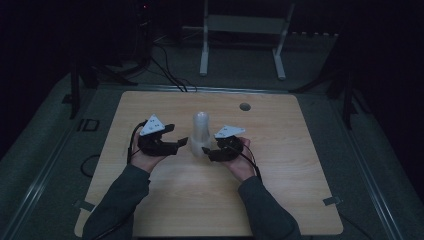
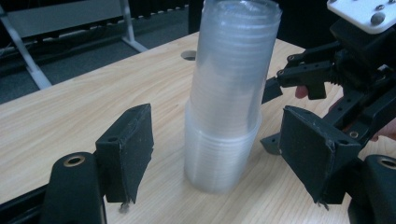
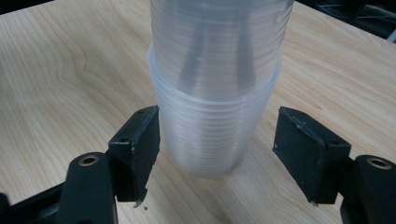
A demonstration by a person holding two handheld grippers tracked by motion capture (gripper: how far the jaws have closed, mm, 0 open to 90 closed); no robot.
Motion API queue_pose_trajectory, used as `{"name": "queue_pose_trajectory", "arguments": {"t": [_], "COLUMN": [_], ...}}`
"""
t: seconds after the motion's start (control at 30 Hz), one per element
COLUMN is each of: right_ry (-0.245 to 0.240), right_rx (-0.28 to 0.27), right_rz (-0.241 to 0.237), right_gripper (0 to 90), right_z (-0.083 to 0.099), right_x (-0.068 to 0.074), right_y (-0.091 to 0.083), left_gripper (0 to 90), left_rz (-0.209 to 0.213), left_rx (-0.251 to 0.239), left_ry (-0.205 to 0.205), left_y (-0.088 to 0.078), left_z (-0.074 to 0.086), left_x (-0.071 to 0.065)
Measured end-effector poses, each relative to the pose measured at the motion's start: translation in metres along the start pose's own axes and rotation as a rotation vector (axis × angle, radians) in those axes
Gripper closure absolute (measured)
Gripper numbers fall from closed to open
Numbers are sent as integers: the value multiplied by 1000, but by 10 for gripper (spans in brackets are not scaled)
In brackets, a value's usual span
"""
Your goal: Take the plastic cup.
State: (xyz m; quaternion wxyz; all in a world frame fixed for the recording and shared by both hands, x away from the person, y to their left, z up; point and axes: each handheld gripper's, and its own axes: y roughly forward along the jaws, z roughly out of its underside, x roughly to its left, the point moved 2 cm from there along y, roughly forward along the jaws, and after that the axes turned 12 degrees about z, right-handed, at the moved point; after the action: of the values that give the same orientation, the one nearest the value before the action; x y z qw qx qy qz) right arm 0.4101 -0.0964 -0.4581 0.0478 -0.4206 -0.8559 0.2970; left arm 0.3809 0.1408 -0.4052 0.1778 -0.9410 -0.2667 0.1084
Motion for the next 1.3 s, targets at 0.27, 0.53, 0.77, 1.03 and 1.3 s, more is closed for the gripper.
{"name": "queue_pose_trajectory", "arguments": {"t": [0.27, 0.53, 0.77, 1.03, 1.3], "right_ry": [-1, -5, -4, 1, 1], "right_rx": [-16, -23, -26, -32, -34], "right_rz": [1, 3, 8, 6, 3], "right_gripper": [311, 304, 302, 301, 301], "right_z": [-2, -3, -3, -3, -2], "right_x": [0, 2, 1, 1, 0], "right_y": [0, 2, 3, 3, 5], "left_gripper": [266, 267, 271, 271, 271], "left_rz": [6, 13, 12, 11, 13], "left_rx": [8, 19, 21, 23, 15], "left_ry": [24, 42, 58, 52, 49], "left_y": [10, 21, 31, 45, 56], "left_z": [-13, -22, -30, -35, -40], "left_x": [0, -1, -2, -1, -1]}}
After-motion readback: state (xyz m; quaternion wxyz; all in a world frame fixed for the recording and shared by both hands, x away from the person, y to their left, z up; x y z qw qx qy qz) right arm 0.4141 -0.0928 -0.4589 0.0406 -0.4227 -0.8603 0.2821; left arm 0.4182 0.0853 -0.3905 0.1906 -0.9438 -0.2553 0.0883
